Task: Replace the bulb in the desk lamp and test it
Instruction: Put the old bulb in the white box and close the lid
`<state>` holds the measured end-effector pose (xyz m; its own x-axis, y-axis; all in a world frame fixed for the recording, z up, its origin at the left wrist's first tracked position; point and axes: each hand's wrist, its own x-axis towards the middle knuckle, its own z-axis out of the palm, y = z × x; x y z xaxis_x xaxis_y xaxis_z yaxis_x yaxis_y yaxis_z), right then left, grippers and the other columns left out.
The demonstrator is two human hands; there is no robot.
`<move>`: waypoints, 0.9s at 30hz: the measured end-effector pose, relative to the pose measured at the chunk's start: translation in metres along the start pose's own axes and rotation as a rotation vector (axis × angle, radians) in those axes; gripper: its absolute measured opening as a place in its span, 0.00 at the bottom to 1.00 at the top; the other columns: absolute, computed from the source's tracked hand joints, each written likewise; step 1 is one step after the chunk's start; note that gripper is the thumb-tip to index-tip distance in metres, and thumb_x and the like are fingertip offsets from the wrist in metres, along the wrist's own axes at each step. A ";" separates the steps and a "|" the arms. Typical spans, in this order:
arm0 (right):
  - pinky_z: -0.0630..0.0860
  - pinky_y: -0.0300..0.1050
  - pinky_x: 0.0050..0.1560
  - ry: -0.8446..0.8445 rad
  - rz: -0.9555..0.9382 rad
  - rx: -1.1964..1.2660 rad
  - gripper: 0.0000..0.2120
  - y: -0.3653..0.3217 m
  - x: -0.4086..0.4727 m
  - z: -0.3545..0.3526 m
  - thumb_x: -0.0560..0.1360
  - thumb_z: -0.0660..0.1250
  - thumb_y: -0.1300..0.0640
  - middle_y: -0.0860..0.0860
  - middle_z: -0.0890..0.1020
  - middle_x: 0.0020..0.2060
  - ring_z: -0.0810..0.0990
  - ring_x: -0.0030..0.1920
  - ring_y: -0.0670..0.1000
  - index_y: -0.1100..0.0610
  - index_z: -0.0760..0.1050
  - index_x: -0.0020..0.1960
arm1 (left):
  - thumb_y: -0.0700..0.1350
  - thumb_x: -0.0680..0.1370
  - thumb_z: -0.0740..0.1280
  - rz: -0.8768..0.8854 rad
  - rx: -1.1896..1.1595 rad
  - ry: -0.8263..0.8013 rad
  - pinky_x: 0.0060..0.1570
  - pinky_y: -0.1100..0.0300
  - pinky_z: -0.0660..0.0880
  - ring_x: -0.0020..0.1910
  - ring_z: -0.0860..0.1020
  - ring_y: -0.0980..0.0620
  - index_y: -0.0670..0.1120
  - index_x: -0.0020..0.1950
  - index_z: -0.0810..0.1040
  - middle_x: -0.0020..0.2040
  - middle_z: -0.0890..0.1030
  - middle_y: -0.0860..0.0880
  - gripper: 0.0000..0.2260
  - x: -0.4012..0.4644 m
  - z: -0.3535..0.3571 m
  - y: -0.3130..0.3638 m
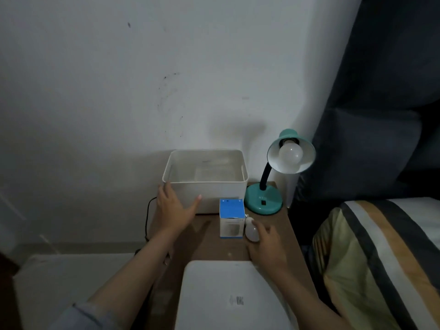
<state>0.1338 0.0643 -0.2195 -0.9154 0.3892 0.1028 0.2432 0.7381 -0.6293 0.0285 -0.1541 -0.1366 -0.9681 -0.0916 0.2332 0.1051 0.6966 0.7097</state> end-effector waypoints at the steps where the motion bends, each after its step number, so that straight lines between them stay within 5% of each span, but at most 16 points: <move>1: 0.75 0.49 0.47 0.018 0.041 0.026 0.23 -0.001 0.002 0.001 0.68 0.70 0.49 0.53 0.72 0.51 0.74 0.52 0.56 0.49 0.70 0.62 | 0.63 0.69 0.68 -0.011 -0.015 0.009 0.72 0.45 0.56 0.75 0.52 0.39 0.40 0.74 0.49 0.76 0.52 0.38 0.46 0.008 0.002 0.003; 6: 0.70 0.42 0.44 0.246 0.124 0.247 0.20 0.001 0.004 -0.005 0.66 0.74 0.54 0.53 0.77 0.49 0.77 0.50 0.54 0.55 0.72 0.55 | 0.64 0.68 0.68 -0.057 -0.050 0.064 0.68 0.43 0.64 0.71 0.58 0.36 0.37 0.73 0.51 0.72 0.57 0.37 0.47 0.037 0.015 0.006; 10: 0.75 0.43 0.49 0.458 -0.053 0.445 0.22 -0.030 0.007 -0.029 0.66 0.76 0.61 0.50 0.78 0.51 0.79 0.51 0.51 0.51 0.72 0.56 | 0.64 0.67 0.70 -0.099 -0.058 0.132 0.65 0.45 0.66 0.68 0.61 0.37 0.36 0.72 0.52 0.70 0.59 0.37 0.48 0.043 0.025 0.006; 14: 0.78 0.40 0.50 0.312 -0.215 0.688 0.22 -0.081 0.035 -0.054 0.69 0.74 0.59 0.48 0.76 0.55 0.79 0.53 0.48 0.50 0.71 0.60 | 0.64 0.65 0.71 -0.123 -0.067 0.174 0.63 0.44 0.68 0.68 0.61 0.38 0.38 0.72 0.53 0.70 0.60 0.38 0.49 0.047 0.032 0.009; 18: 0.72 0.33 0.46 0.218 -0.291 0.368 0.23 -0.123 0.102 -0.057 0.69 0.72 0.54 0.50 0.71 0.54 0.75 0.50 0.49 0.51 0.69 0.61 | 0.64 0.64 0.71 -0.118 -0.056 0.179 0.63 0.43 0.69 0.67 0.62 0.37 0.39 0.72 0.53 0.69 0.60 0.38 0.48 0.048 0.033 0.006; 27: 0.75 0.47 0.55 -0.033 -0.143 0.036 0.23 -0.145 0.202 -0.011 0.69 0.69 0.57 0.57 0.76 0.58 0.76 0.56 0.56 0.60 0.71 0.62 | 0.63 0.64 0.72 -0.129 -0.047 0.185 0.62 0.45 0.69 0.66 0.63 0.37 0.37 0.72 0.54 0.67 0.62 0.37 0.49 0.050 0.034 0.006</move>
<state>-0.0824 0.0419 -0.0989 -0.9502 0.2622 0.1685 0.0979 0.7643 -0.6374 -0.0273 -0.1305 -0.1435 -0.9164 -0.3098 0.2534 -0.0022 0.6371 0.7708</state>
